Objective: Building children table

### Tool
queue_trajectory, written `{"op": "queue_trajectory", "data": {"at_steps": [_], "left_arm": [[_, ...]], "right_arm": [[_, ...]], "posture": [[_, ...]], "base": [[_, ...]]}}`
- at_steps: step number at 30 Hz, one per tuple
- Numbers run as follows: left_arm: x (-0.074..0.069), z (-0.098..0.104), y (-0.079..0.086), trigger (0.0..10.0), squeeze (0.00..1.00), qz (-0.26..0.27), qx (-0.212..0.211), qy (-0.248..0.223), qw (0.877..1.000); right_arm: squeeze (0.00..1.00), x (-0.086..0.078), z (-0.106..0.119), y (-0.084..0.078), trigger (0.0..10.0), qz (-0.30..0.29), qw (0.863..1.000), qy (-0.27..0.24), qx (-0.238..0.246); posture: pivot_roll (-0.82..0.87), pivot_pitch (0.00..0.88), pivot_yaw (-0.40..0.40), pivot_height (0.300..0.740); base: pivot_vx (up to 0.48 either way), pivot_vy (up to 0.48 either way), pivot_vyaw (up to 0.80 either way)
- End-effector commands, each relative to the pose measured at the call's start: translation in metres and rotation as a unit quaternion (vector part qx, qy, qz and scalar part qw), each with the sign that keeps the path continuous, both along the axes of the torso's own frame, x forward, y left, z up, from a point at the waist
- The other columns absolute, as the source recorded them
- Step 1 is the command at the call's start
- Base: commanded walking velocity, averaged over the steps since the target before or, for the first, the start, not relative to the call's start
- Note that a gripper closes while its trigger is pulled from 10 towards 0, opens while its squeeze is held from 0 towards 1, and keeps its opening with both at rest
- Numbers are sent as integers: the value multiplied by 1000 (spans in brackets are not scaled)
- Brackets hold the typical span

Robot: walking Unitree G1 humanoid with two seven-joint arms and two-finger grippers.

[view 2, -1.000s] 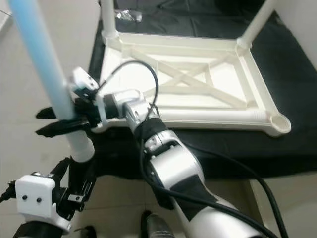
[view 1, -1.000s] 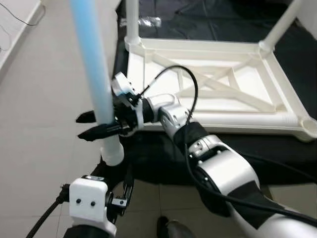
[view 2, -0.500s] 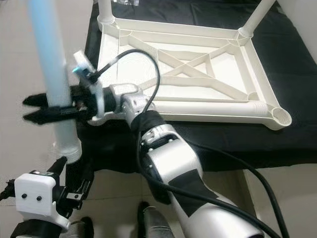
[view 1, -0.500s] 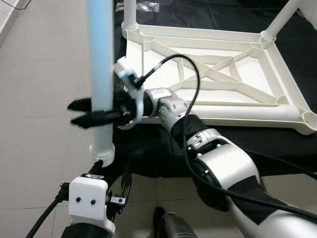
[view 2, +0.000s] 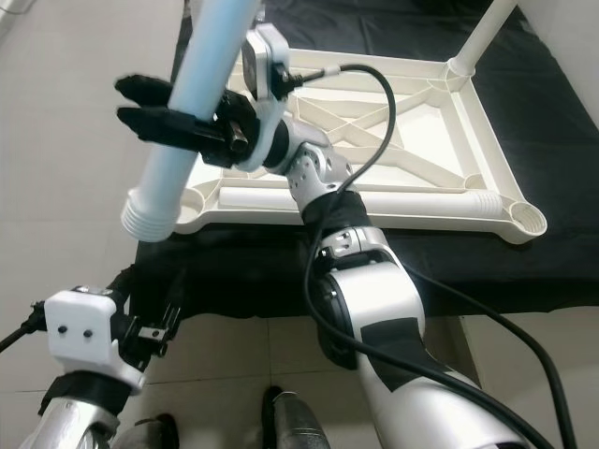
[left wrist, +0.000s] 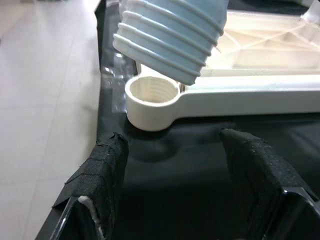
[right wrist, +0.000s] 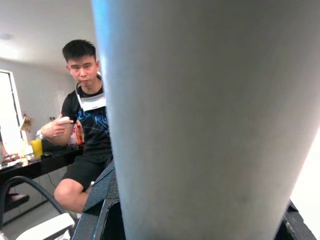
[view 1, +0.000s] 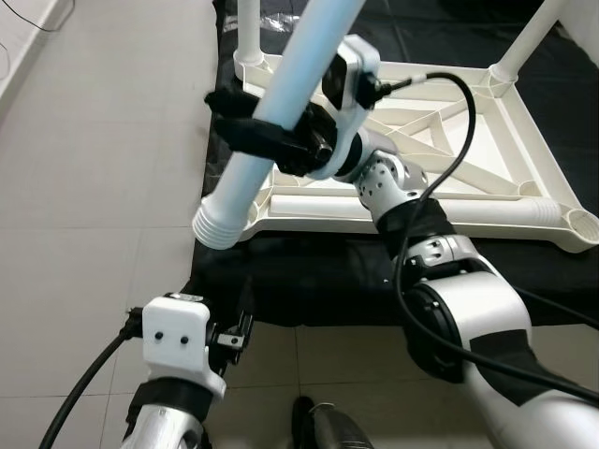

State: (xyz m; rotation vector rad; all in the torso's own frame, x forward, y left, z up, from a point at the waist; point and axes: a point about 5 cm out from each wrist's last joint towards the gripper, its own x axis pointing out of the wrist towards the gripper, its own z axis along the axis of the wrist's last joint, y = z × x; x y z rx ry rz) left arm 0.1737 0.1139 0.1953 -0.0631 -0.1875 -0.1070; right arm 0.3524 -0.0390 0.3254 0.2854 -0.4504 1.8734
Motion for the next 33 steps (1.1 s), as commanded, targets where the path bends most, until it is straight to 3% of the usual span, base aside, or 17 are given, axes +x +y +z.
{"op": "queue_trajectory", "data": {"at_steps": [1, 12, 17, 33], "left_arm": [[1, -5, 1, 10000, 0, -1, 7, 9, 1000], [7, -4, 4, 10000, 0, -8, 18, 0, 1000], [8, -7, 3, 10000, 0, -5, 38, 12, 999], [0, -11, -1, 10000, 0, -5, 27, 21, 999]], "right_arm": [[0, -2, 3, 2, 10000, 7, 1000, -16, -1], [0, 1, -13, 4, 10000, -13, 1000, -2, -20], [0, 1, -14, 6, 10000, -18, 1000, 1, -22], [0, 3, -16, 11, 10000, -26, 999, 3, -35]], "posture": [[97, 125, -84, 740], [107, 110, -89, 740], [105, 117, -90, 740], [100, 150, -90, 740]], "base": [[322, 0, 0], [327, 0, 0], [0, 0, 0], [0, 0, 0]]}}
